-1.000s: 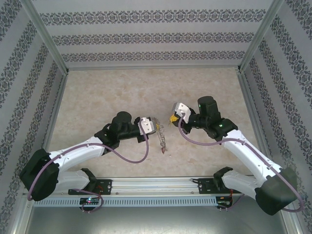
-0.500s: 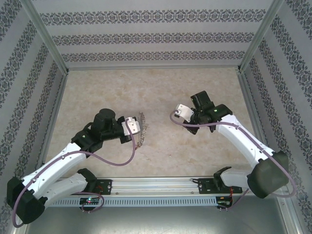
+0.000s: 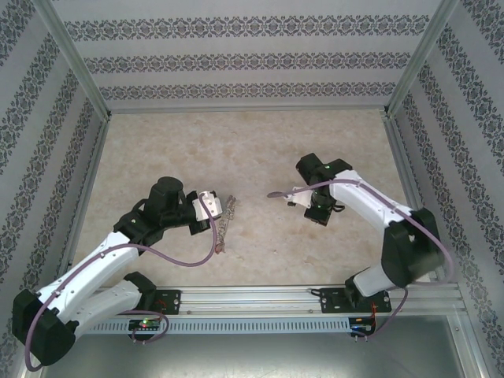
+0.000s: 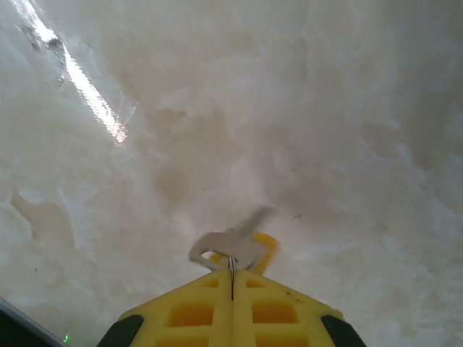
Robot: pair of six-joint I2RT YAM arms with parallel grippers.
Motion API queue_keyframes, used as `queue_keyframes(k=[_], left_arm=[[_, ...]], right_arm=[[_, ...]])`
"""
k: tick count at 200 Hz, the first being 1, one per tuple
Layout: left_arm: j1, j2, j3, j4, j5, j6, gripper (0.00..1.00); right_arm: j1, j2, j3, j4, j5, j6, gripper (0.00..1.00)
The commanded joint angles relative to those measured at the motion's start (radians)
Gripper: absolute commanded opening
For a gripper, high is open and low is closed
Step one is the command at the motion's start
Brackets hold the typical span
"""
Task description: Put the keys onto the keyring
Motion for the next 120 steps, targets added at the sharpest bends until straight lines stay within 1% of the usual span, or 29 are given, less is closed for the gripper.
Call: queue_keyframes(k=[1,31,54,85,101,120], left_arm=[[0.021,-0.013,-0.019,0.092,0.043,-0.026,0.00],[0.027,-0.030,-0.037,0.100,0.061,-0.034,0.00],[0.030,-0.034,-0.039,0.106,0.049,-0.042,0.00],[0.033,-0.039,-0.048,0.114,0.054,-0.046,0.00],[0.033,-0.037,-0.049,0.122,0.060,-0.051,0.00],[0.034,-0.038,-0.053,0.130,0.057,-0.054,0.00]], right_arm=[[0.029,0.114,0.071,-0.027,0.039,-0.019,0.00],[0.056,0.233,0.127,0.068,-0.009,-0.017,0.00],[0.068,0.294,0.144,0.170,-0.046,-0.001,0.00],[0.078,0.346,0.161,0.264,-0.081,0.027,0.00],[0.085,0.370,0.174,0.281,-0.112,0.046,0.00],[0.093,0.391,0.187,0.299,-0.121,0.073,0.00]])
